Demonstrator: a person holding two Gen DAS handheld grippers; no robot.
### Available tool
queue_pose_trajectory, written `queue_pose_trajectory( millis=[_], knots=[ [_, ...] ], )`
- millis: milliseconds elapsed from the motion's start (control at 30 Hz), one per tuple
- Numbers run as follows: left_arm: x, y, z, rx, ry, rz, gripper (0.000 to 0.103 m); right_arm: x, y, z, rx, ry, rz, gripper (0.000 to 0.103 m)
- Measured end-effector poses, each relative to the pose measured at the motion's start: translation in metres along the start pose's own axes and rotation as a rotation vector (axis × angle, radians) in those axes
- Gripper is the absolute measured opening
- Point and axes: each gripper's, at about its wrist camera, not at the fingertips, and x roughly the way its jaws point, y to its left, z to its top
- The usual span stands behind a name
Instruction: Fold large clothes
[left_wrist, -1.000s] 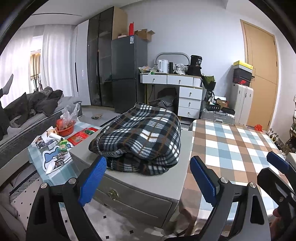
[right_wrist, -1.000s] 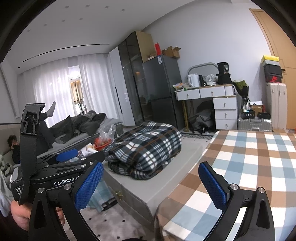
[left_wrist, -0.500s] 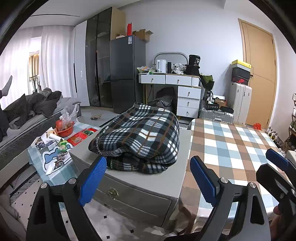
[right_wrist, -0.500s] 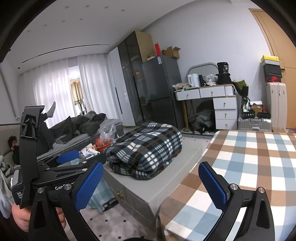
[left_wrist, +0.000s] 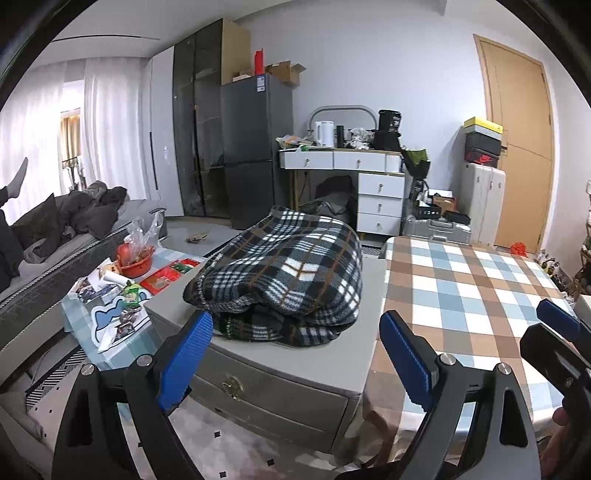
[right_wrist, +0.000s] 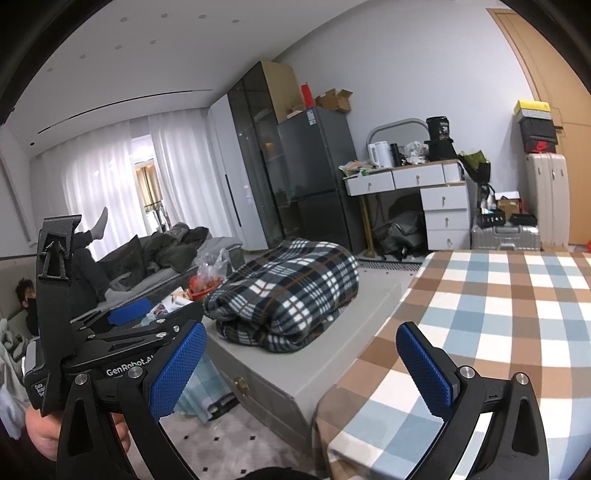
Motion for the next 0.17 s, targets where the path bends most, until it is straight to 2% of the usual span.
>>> queue_pose_trajectory(
  millis=[167],
  knots=[
    [-0.0027,-0.0085,0.0002,0.035,-0.02,0.015,0.089,-0.005,-0.0113,-0.0015,0.043,-0.004,0.009,0.103]
  ],
)
